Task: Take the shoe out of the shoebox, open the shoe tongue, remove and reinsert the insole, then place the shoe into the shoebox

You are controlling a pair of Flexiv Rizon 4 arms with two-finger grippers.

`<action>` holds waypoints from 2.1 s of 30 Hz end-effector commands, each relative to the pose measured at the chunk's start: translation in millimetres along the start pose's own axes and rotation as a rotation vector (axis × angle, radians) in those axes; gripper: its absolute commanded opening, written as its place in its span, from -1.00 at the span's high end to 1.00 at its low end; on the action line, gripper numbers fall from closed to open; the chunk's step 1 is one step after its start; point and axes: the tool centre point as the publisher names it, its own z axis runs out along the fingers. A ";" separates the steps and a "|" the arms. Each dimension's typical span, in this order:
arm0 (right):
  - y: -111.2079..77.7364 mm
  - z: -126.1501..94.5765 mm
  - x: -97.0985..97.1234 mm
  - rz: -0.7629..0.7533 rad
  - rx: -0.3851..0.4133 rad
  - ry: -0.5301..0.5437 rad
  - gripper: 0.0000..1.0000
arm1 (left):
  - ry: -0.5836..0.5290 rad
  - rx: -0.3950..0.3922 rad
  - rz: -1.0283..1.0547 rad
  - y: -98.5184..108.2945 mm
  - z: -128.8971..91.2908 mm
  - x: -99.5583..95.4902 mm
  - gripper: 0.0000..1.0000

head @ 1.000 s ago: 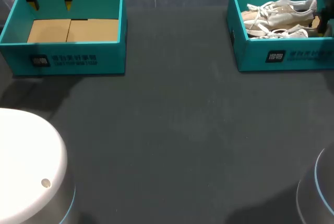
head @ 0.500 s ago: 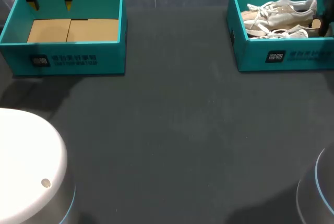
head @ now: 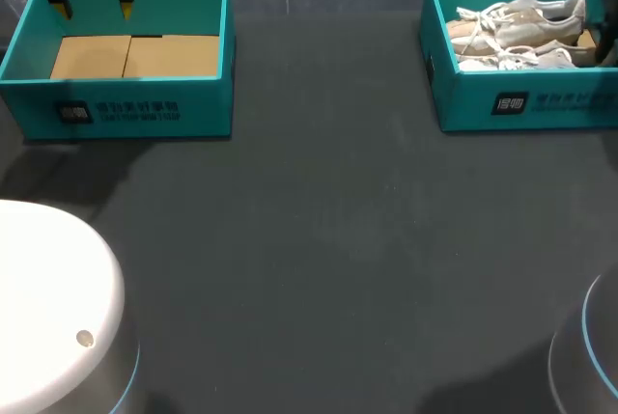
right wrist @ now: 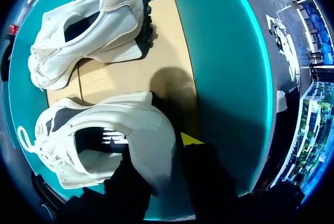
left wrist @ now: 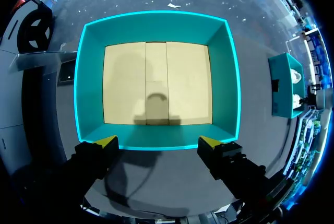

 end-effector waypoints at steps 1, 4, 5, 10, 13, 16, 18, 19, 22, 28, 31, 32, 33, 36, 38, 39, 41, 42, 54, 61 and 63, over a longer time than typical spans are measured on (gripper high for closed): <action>-1.0 -9.7 -2.0 0.023 0.004 0.013 1.00 | 0.000 -0.001 0.000 -0.1 -0.6 -0.1 -1.00; 0.0 -14.7 -1.3 0.029 0.006 0.014 1.00 | 0.000 -0.001 0.000 -0.1 -0.6 -0.1 -1.00; 0.2 -17.0 -0.3 0.029 0.006 0.015 1.00 | 0.000 -0.001 0.000 -0.1 -0.6 -0.1 -1.00; 3.0 -31.3 4.2 0.025 0.005 0.018 1.00 | 0.000 -0.001 0.000 -0.1 -0.6 -0.1 -1.00; 5.0 -43.0 6.9 0.023 0.003 0.013 1.00 | 0.000 -0.001 0.000 -0.1 -0.6 -0.1 -1.00; 7.4 -54.1 7.4 0.021 0.001 0.007 1.00 | 0.000 -0.001 0.000 -0.1 -0.6 -0.1 -1.00; 9.3 -61.0 7.1 0.022 -0.001 0.005 1.00 | 0.000 -0.001 0.000 -0.1 -0.6 -0.1 -1.00; 10.1 -64.1 6.9 0.023 -0.001 0.005 1.00 | 0.000 -0.001 0.000 -0.1 -0.6 -0.1 -1.00; 13.3 -72.3 5.9 0.028 0.004 -0.003 1.00 | 0.000 -0.001 0.000 -0.1 -0.6 -0.1 -1.00; 19.2 -83.8 4.9 0.034 0.004 -0.017 1.00 | 0.000 -0.001 0.000 -0.1 -0.6 -0.1 -1.00; 21.9 -84.8 2.2 0.037 -0.001 -0.031 1.00 | 0.000 -0.001 0.000 -0.1 -0.6 -0.1 -1.00; 22.7 -84.1 0.8 0.040 0.000 -0.038 1.00 | 0.000 -0.001 0.000 -0.1 -0.6 -0.1 -1.00; 23.5 -83.0 -0.8 0.041 0.002 -0.042 1.00 | 0.000 -0.001 0.000 -0.1 -0.6 -0.1 -1.00; 25.0 -77.7 -5.3 0.056 0.012 -0.056 1.00 | 0.000 -0.001 0.000 -0.1 -0.6 -0.1 -1.00; 25.9 -73.8 -8.3 0.068 0.020 -0.059 1.00 | 0.000 -0.001 0.000 -0.1 -0.6 -0.1 -1.00; 26.5 -72.1 -9.7 0.071 0.023 -0.056 1.00 | 0.000 -0.001 0.000 -0.1 -0.6 -0.1 -1.00; 27.0 -70.0 -10.6 0.075 0.025 -0.056 1.00 | 0.000 -0.001 0.000 -0.1 -0.6 -0.1 -1.00; 27.2 -69.0 -10.9 0.076 0.026 -0.056 1.00 | 0.000 -0.001 0.000 -0.1 -0.6 -0.1 -1.00; 25.6 -69.5 -10.1 0.075 0.019 -0.039 1.00 | 0.000 -0.001 0.000 -0.1 -0.6 -0.1 -1.00; 25.5 -72.0 -12.1 0.077 0.018 -0.040 1.00 | 0.000 -0.001 0.000 -0.1 -0.6 -0.1 -1.00; 26.1 -79.8 -23.2 0.094 0.007 -0.052 1.00 | 0.000 -0.001 0.000 -0.1 -0.6 -0.1 -1.00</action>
